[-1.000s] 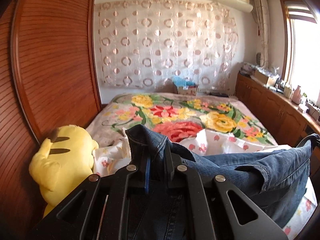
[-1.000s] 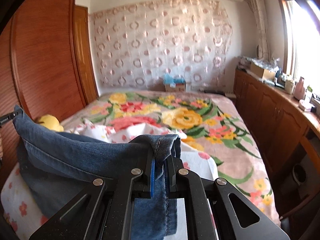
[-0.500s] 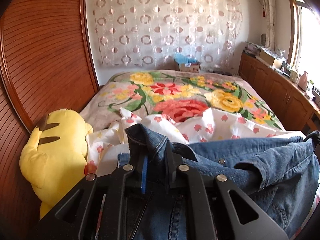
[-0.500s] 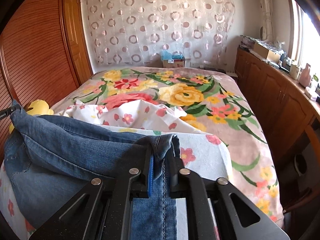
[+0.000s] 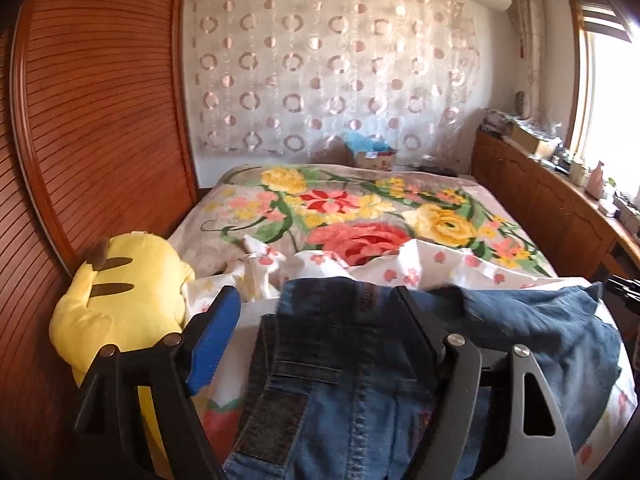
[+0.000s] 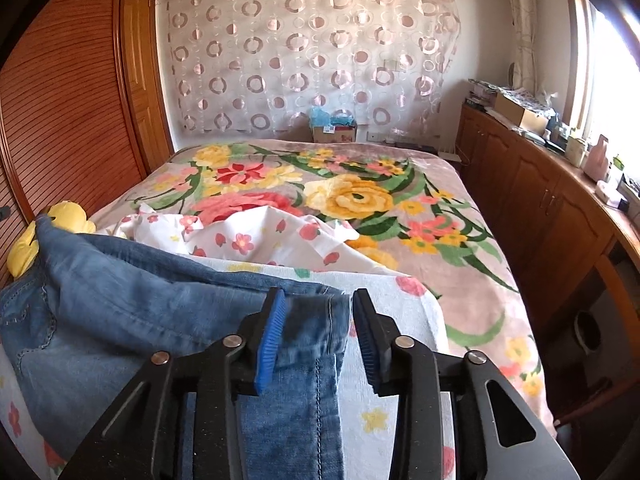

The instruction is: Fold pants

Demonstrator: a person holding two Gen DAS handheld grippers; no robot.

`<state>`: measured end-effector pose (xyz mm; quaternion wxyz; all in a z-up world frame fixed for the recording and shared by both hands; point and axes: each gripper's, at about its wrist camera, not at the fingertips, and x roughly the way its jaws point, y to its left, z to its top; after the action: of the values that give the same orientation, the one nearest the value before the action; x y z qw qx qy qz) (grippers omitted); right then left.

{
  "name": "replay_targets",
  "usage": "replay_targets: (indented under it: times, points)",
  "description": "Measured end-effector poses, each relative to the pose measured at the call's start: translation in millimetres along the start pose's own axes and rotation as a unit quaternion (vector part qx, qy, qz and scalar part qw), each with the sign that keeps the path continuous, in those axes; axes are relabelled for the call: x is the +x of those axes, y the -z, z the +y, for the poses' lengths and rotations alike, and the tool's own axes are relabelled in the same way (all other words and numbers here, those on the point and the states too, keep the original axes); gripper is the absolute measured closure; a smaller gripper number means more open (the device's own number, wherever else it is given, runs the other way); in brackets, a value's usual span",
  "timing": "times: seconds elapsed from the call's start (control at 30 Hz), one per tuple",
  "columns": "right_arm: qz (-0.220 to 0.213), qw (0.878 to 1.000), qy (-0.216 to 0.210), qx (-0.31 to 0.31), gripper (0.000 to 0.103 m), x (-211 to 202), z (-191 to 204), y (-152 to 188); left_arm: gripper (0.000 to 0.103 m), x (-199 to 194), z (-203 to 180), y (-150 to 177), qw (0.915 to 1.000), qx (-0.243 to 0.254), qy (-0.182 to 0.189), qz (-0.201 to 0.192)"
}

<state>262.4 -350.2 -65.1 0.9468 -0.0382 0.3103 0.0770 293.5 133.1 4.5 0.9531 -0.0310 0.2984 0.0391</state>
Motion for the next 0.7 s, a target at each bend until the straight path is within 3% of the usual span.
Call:
replay_targets:
  times: [0.17, 0.47, 0.7]
  points:
    - [0.003, 1.000, -0.004, -0.005, 0.056, 2, 2, 4, 0.025, 7, -21, 10, 0.9992, 0.033, 0.002, 0.022]
    - [0.031, 0.999, -0.009, 0.003, 0.054, 12, -13, 6, 0.026, 21, -69, 35, 0.9946, 0.069, 0.053, 0.057]
    - [0.057, 0.997, -0.052, 0.004, 0.054, 25, -17, -3, 0.026, 28, -104, 41, 0.9874, 0.103, 0.091, 0.078]
